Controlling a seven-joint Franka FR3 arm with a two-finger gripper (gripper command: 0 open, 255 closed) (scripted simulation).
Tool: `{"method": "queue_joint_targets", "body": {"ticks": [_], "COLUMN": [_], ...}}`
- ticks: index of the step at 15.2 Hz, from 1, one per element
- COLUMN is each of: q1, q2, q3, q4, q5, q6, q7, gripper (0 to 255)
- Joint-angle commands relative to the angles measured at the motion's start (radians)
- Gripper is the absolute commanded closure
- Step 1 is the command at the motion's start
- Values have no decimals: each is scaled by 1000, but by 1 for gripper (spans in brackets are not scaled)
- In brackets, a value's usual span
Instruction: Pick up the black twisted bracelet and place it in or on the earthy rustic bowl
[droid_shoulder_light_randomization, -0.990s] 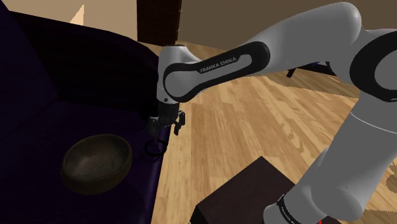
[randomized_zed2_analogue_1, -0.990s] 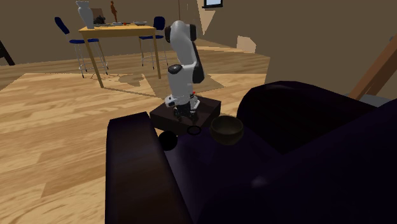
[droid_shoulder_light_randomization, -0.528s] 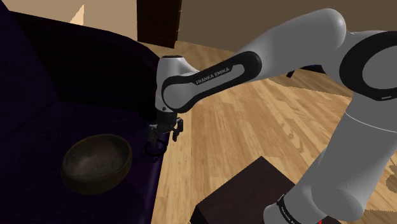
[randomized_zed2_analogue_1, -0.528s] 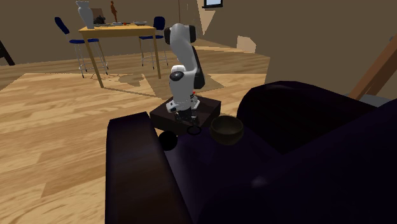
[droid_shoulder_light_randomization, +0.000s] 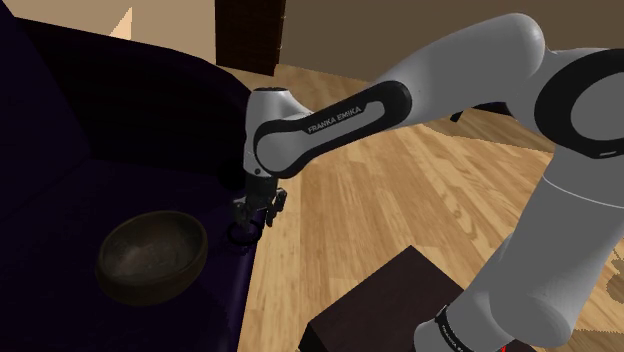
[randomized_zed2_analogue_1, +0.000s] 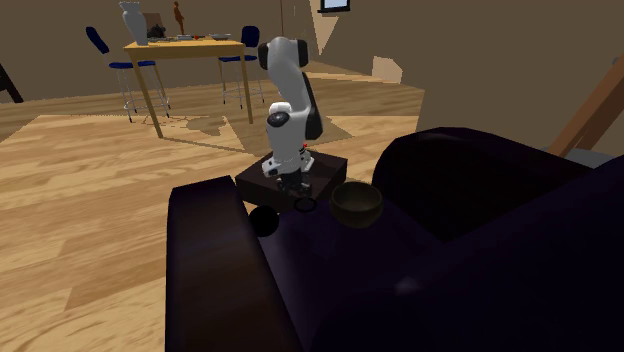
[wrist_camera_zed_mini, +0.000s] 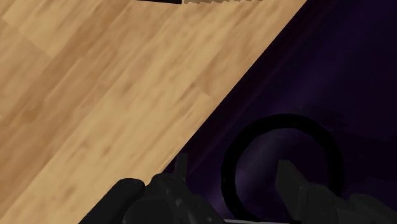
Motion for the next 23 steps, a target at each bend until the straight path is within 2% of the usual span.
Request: {"method": "queue_joint_targets", "body": {"ticks": [1,9,23], "q1": [-1,-1,-11], "q2": [2,2,-95], "q3": [-2,-2,2], "q4": [-3,-3,78], "q5": [-3,-3,26], "q6": [-1,-1,-175], "q7": [0,0,-5], "gripper": [255,255,255]}}
